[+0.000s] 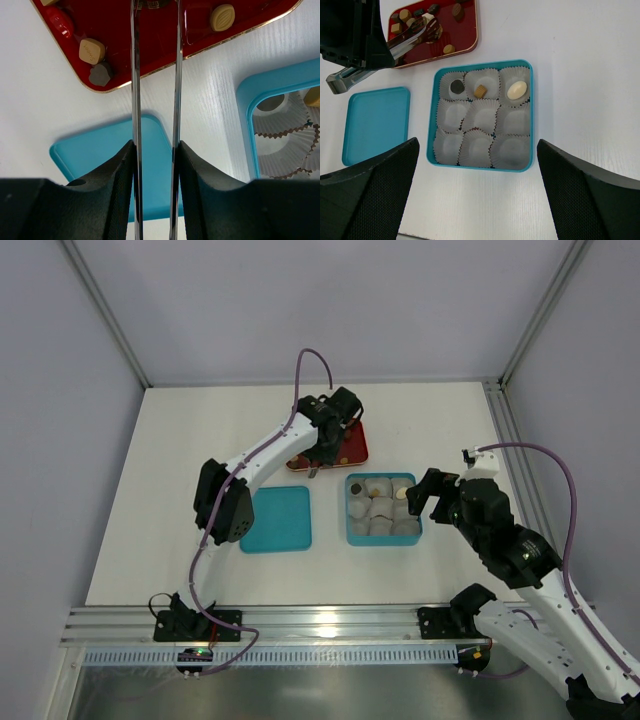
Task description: Pack the chocolate
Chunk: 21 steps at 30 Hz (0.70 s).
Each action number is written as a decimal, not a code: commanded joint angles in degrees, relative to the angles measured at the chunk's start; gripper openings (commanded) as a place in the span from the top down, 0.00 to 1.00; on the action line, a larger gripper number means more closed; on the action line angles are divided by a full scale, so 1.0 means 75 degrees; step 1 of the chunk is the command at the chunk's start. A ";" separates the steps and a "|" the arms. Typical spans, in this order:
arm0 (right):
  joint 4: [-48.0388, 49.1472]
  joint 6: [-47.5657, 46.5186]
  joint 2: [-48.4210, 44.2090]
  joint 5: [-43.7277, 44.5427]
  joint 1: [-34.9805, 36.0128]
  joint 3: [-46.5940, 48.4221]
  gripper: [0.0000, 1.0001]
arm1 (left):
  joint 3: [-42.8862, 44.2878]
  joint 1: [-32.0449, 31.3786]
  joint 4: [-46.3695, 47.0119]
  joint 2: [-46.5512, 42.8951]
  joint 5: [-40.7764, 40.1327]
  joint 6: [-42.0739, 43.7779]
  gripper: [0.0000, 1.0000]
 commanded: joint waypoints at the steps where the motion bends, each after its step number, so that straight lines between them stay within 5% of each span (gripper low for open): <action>1: 0.0176 -0.0028 0.0001 0.0052 0.0030 0.0096 0.00 | -0.0004 0.0051 0.0076 -0.0244 0.0025 0.0022 0.62; 21: 0.0176 0.0007 0.0001 0.0041 0.0030 0.0085 0.00 | -0.0074 0.0051 -0.0030 -0.0431 0.0095 0.0011 0.62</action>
